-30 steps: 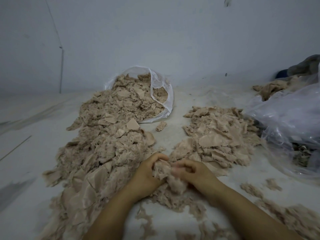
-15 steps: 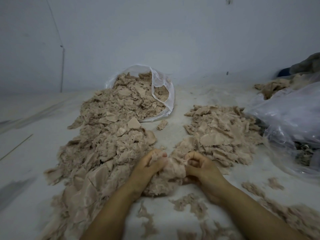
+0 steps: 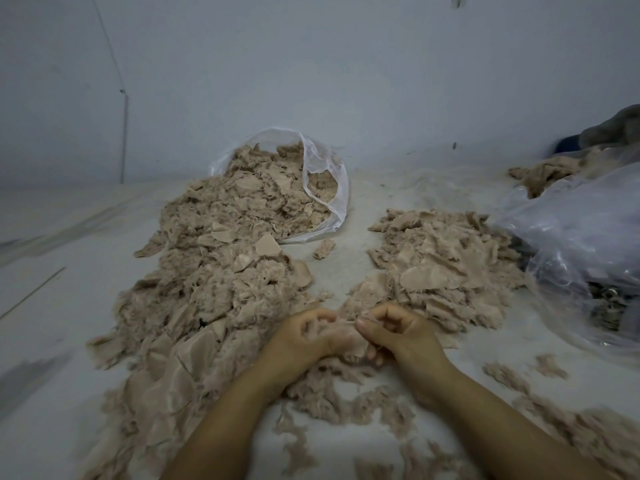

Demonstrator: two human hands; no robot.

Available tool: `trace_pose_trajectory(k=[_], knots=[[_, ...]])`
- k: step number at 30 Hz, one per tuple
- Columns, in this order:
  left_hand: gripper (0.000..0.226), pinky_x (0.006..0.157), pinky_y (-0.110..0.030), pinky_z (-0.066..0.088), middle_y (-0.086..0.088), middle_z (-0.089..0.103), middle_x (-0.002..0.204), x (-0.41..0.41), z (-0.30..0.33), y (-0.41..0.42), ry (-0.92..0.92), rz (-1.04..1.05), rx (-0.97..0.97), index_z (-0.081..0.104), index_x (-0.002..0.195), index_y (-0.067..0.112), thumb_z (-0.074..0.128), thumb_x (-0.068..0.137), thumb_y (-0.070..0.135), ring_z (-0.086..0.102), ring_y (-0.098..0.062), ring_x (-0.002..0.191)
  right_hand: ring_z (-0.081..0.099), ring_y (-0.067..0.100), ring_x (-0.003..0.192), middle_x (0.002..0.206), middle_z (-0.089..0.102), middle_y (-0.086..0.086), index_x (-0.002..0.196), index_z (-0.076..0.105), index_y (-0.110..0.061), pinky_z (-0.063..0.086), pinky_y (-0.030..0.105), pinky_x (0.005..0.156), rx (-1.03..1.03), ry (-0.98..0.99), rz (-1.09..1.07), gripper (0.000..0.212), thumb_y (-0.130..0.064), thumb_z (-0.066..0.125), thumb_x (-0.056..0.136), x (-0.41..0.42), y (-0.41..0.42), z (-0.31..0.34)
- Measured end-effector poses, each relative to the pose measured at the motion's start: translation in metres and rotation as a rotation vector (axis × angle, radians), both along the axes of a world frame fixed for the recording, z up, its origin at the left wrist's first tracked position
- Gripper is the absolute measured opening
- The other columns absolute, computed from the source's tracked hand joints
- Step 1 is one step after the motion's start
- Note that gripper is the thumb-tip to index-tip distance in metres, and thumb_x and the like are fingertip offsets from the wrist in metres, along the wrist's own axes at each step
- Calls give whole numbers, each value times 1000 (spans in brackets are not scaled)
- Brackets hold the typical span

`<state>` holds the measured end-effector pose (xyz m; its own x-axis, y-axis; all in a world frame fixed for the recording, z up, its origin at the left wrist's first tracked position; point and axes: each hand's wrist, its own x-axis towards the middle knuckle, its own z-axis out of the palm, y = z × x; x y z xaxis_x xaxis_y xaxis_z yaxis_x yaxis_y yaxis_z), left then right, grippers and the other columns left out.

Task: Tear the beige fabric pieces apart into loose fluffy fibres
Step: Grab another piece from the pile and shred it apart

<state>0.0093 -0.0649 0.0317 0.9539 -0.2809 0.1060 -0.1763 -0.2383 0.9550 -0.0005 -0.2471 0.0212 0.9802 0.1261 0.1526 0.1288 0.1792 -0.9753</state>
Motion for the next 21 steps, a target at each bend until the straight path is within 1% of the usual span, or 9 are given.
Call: trace_pose_trajectory(k=[1, 3, 7, 9, 11, 14, 17, 18, 21], knots=[[29, 71, -23, 49, -4, 71, 88, 1, -2, -2, -16, 18, 23, 71, 91, 6, 78, 74, 29, 64, -14, 79, 53, 15, 44, 51, 58, 10, 68, 67, -15, 44, 21, 44, 10, -14, -3, 11, -24, 72, 71, 0, 1, -1], [25, 62, -23, 47, -12, 66, 75, 2, -4, -4, 1, 21, 14, 67, 86, -8, 74, 79, 15, 59, -19, 68, 50, 12, 44, 51, 56, 7, 68, 64, -12, 42, 20, 44, 38, -28, -70, 12, -18, 69, 77, 2, 0, -2], [49, 64, -26, 50, -14, 67, 74, 2, -2, 3, 58, -1, -146, 64, 93, -14, 71, 71, 29, 61, -21, 66, 46, 14, 47, 53, 55, 5, 70, 59, -9, 39, 20, 44, 33, -15, -155, 18, -9, 61, 88, 8, -12, 0], [52, 59, -23, 49, -12, 66, 70, 2, -2, 1, 95, -4, -278, 60, 99, -17, 68, 72, 28, 60, -20, 63, 43, 13, 47, 52, 51, 1, 64, 59, -16, 37, 21, 43, -101, 35, 57, 22, -21, 69, 83, 5, -14, 2], [40, 61, -24, 53, -13, 71, 83, 2, -2, -1, 127, -4, -369, 66, 101, -5, 68, 73, 23, 67, -22, 72, 37, 7, 44, 50, 44, -5, 56, 53, -23, 32, 16, 43, -250, 35, 215, 33, -39, 77, 73, 1, -12, 4], [41, 63, -22, 53, -7, 73, 82, -2, 0, -3, 33, -66, -260, 65, 103, -3, 71, 73, 25, 69, -15, 72, 45, 3, 52, 60, 50, -9, 66, 54, -23, 38, 13, 50, -231, -56, 80, 35, -51, 74, 67, 0, -8, 4], [31, 73, -24, 50, -9, 68, 88, -4, 0, -8, -122, -57, -42, 66, 91, 1, 72, 74, 26, 64, -15, 80, 57, 8, 63, 69, 60, -6, 81, 65, -21, 51, 23, 60, -206, -53, 55, 21, -38, 74, 72, -1, 0, 2], [26, 73, -25, 48, -9, 64, 86, -3, -1, -8, -153, -49, 0, 65, 87, 2, 73, 75, 24, 60, -14, 79, 54, 9, 56, 62, 57, -2, 75, 64, -17, 51, 24, 55, -135, -42, 39, 14, -28, 73, 77, -2, 4, 2], [7, 73, -25, 46, -4, 62, 83, 2, -1, -7, -144, 20, -4, 65, 79, 10, 69, 81, 15, 57, -13, 77, 37, 10, 39, 51, 44, 5, 70, 54, -6, 35, 19, 39, -31, -41, -142, 19, -8, 64, 87, 1, 5, 3]])
